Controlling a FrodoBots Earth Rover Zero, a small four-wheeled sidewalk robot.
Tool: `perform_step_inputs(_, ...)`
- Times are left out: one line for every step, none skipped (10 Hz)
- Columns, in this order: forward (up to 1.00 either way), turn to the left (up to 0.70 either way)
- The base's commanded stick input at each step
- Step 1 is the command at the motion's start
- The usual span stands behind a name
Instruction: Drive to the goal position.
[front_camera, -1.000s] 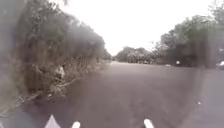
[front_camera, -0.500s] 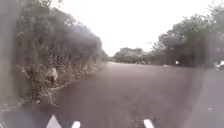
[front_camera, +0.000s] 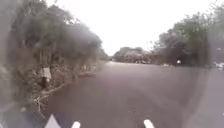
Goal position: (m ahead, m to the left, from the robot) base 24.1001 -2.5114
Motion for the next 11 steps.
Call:
perform_step_inputs(0.50, 0.00)
perform_step_inputs(0.50, 0.00)
perform_step_inputs(0.50, 0.00)
perform_step_inputs(0.50, 0.00)
perform_step_inputs(0.50, 0.00)
perform_step_inputs(0.50, 0.00)
perform_step_inputs(0.50, 0.00)
perform_step_inputs(0.50, 0.00)
perform_step_inputs(0.50, 0.00)
perform_step_inputs(0.50, 0.00)
perform_step_inputs(0.50, 0.00)
